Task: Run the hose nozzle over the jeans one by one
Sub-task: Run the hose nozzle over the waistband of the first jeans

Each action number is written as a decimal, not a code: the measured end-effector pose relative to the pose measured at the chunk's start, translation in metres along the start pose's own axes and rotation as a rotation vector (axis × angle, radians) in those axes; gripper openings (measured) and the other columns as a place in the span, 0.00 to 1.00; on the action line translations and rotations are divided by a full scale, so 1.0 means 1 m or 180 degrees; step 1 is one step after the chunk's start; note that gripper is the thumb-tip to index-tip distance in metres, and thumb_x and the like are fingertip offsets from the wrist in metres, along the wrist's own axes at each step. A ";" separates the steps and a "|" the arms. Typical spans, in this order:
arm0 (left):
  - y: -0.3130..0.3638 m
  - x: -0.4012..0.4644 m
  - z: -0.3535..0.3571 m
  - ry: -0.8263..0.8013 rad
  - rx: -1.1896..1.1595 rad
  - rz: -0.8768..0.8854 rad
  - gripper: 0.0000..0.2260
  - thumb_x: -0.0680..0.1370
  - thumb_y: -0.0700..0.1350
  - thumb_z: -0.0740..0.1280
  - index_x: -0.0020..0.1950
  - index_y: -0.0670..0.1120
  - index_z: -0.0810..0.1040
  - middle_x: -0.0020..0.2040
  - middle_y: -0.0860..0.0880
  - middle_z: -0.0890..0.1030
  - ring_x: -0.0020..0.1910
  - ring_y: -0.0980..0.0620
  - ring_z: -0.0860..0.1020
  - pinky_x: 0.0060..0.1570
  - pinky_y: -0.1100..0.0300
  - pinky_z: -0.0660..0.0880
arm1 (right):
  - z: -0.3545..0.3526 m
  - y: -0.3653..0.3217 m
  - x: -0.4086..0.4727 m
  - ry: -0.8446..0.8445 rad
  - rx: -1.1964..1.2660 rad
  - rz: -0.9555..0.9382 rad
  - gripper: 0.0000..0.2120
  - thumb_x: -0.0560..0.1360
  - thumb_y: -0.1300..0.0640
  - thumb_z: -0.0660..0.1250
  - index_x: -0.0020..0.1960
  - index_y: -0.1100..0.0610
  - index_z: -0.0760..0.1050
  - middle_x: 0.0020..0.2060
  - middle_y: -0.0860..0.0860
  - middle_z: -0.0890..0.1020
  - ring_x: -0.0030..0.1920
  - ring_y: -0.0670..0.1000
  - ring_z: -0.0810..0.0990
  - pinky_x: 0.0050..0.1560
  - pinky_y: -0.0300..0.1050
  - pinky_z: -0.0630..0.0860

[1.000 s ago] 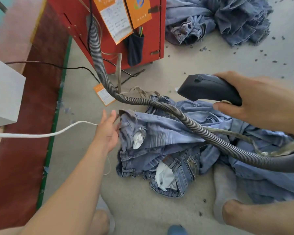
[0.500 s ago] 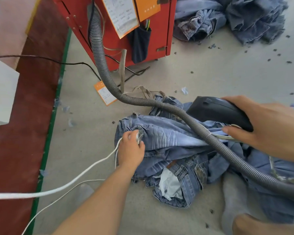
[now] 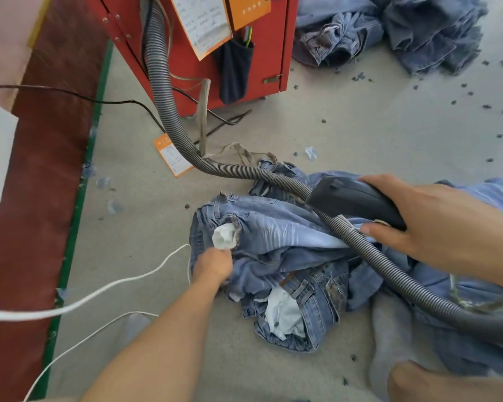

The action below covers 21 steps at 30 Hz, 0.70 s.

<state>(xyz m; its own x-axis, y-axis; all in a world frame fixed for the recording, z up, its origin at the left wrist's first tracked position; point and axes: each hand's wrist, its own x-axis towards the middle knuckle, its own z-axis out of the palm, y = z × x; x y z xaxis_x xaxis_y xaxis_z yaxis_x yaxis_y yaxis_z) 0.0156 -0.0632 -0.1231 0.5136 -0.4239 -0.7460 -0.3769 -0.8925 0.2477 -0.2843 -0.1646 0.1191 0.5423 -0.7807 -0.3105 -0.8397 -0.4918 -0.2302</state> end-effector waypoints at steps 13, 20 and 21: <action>0.034 0.010 -0.031 0.0133 0.0104 0.0877 0.62 0.62 0.78 0.71 0.84 0.53 0.43 0.84 0.44 0.41 0.82 0.37 0.44 0.79 0.36 0.49 | -0.007 0.016 -0.001 0.0337 0.0076 0.0247 0.27 0.72 0.34 0.62 0.69 0.37 0.59 0.35 0.39 0.74 0.33 0.38 0.72 0.30 0.35 0.63; 0.043 0.019 -0.002 0.0602 -0.0068 0.1364 0.16 0.79 0.49 0.68 0.66 0.47 0.78 0.64 0.41 0.81 0.64 0.38 0.77 0.62 0.44 0.74 | 0.004 0.024 0.013 0.0137 0.0190 0.0311 0.36 0.71 0.31 0.60 0.75 0.30 0.49 0.35 0.46 0.78 0.31 0.44 0.74 0.31 0.35 0.65; 0.050 0.015 -0.011 0.0316 -0.0358 0.1450 0.14 0.79 0.47 0.68 0.64 0.47 0.80 0.61 0.43 0.83 0.62 0.39 0.79 0.60 0.46 0.76 | 0.003 0.022 0.013 0.0077 0.0264 0.0270 0.38 0.72 0.31 0.61 0.76 0.26 0.43 0.34 0.46 0.78 0.31 0.46 0.75 0.30 0.38 0.68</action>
<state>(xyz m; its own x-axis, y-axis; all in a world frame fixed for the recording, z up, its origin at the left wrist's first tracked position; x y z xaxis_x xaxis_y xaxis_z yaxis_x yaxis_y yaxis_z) 0.0135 -0.1160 -0.1152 0.3888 -0.7835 -0.4847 -0.4977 -0.6214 0.6051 -0.2957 -0.1843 0.1071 0.4676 -0.8278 -0.3099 -0.8770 -0.3906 -0.2799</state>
